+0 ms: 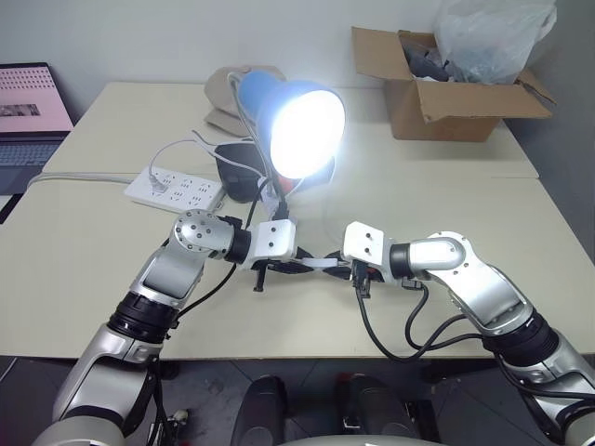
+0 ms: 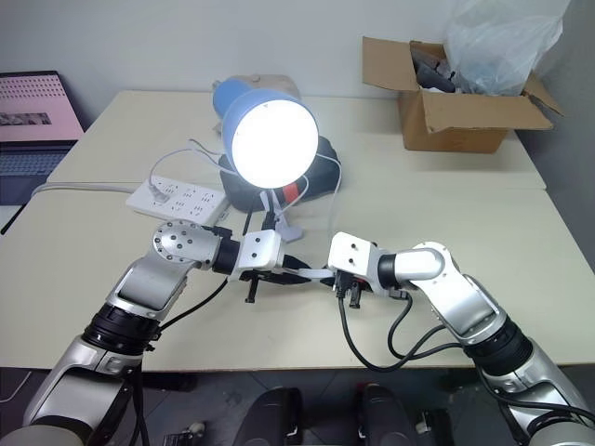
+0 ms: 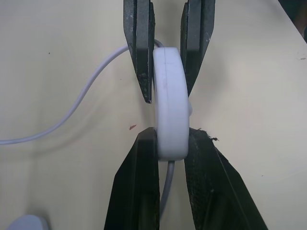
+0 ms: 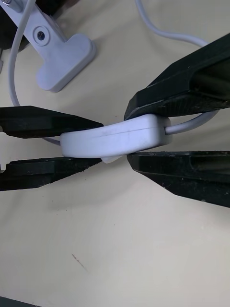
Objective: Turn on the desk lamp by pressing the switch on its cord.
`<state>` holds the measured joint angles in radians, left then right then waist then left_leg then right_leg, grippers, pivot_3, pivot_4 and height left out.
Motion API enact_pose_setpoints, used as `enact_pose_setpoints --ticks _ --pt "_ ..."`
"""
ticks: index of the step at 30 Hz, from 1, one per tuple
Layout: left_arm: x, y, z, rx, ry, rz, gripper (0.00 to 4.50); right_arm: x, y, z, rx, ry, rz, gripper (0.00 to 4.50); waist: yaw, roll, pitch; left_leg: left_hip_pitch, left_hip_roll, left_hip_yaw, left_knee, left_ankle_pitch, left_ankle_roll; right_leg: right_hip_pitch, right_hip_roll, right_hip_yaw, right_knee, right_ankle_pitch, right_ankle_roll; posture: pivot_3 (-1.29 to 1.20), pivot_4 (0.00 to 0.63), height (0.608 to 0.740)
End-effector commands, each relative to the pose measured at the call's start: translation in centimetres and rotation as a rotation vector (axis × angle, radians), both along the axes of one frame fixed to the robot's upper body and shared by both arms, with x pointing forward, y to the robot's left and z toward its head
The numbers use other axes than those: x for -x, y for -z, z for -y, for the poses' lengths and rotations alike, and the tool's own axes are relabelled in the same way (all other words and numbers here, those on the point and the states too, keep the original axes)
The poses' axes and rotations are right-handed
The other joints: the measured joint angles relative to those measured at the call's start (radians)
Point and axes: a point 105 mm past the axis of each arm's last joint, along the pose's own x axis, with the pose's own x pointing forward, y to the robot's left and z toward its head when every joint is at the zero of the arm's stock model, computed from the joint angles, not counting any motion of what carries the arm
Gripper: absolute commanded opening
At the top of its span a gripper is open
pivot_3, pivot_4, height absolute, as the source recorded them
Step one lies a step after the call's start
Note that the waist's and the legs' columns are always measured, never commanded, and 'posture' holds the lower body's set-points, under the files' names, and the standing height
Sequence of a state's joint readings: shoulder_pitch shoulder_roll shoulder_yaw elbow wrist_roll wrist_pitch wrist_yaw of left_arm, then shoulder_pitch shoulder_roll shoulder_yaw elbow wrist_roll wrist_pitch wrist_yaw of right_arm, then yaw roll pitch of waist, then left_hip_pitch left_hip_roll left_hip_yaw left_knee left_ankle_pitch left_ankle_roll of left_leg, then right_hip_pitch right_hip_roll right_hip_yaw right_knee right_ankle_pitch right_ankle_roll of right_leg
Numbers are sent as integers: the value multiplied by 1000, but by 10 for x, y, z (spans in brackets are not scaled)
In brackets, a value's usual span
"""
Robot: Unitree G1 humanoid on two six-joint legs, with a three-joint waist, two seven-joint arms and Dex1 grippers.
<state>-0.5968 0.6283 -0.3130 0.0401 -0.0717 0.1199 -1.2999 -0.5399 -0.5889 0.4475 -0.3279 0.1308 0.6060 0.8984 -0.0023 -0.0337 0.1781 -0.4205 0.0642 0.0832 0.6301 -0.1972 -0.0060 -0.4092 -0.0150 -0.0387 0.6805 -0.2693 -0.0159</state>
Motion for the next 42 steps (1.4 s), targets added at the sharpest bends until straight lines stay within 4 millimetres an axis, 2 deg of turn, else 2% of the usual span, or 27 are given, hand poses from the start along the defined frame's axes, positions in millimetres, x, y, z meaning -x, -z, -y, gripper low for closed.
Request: enact_pose_setpoints --ticks 1,7,15,18,22,27,31,33,34,39,42 --pt "-2 -10 3 16 8 59 394 2 -20 -6 -74 -26 42 1268 0 0 0 0 0 0 0 0 0 0 0 0 0 0 0 0 150 740" --pt "-2 -9 2 3 13 66 394 5 -24 -2 -82 -38 27 2637 0 0 0 0 0 0 0 0 0 0 0 0 0 0 0 0 150 740" --pt "-14 0 9 3 -19 70 394 16 -47 17 -103 -6 49 4494 2 0 0 0 0 0 0 0 0 0 0 0 0 0 0 0 150 740" --pt "-20 6 17 1 -24 73 394 24 -53 38 -100 70 56 4500 5 0 0 0 0 0 0 0 0 0 0 0 0 0 0 0 150 740" --pt "-40 13 28 -12 -77 100 394 36 -57 71 -107 236 67 4500 18 0 0 -1 -1 -1 0 0 0 0 -1 -2 0 0 0 0 150 740" --pt "-57 17 37 1 -114 114 394 49 -54 87 -114 346 59 4500 8 0 0 -1 -1 -1 1 0 0 0 -1 0 0 1 1 0 150 740" --pt "-59 17 46 23 -91 105 394 57 -50 93 -113 407 50 4500 3 0 0 -1 -1 -2 1 0 0 0 -1 -1 0 1 1 0 150 740" --pt "-59 16 47 35 -84 98 1096 60 -47 96 -108 429 47 4500 2 0 0 -1 -1 -2 1 0 0 0 -1 -1 0 1 2 0 150 740" --pt "-59 16 47 40 -79 91 1181 61 -46 97 -104 441 48 4500 2 0 0 -1 -1 -2 1 0 0 1 -1 -1 0 0 2 0 150 740" --pt "-60 11 45 57 -82 82 2265 61 -44 100 -105 463 51 4500 1 0 0 -1 -2 -2 1 0 0 0 -1 -1 -1 1 2 0 150 740" --pt "-55 6 35 68 -86 65 2781 56 -44 104 -102 476 65 4500 0 -1 0 -1 -1 -2 1 0 0 0 -1 -1 0 1 2 0 150 740"
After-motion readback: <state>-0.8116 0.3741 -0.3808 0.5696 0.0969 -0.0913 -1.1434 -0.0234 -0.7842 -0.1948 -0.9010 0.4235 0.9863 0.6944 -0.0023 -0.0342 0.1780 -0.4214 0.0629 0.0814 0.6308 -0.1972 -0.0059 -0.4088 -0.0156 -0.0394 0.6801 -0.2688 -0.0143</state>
